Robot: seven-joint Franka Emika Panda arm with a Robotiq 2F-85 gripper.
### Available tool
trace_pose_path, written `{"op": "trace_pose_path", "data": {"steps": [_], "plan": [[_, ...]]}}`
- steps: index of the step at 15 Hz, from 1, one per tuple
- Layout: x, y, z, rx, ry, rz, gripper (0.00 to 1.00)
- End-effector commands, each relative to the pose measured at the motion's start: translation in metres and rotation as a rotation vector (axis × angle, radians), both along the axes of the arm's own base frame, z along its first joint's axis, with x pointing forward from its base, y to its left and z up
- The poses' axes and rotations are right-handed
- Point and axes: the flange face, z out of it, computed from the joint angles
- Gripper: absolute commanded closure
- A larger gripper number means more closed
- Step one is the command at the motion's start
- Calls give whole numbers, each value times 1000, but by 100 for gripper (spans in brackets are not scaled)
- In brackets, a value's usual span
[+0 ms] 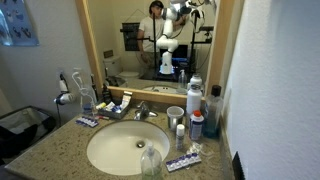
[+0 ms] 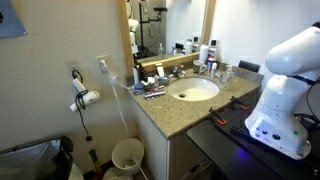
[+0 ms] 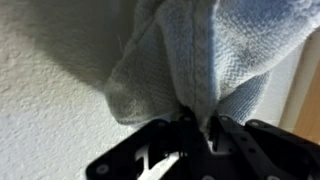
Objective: Pick the cloth and hang it on the wall
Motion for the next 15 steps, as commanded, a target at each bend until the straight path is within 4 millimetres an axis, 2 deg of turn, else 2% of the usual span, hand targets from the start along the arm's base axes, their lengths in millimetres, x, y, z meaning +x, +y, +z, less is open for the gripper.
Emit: {"op": "trace_pose_path", "data": {"steps": [1,7,15], "plan": [[9,-8,-22,9,11,-12,92],[17,-12,-46,45,32,-4,92],[15,-15,-57,66,32,-8,92]]}}
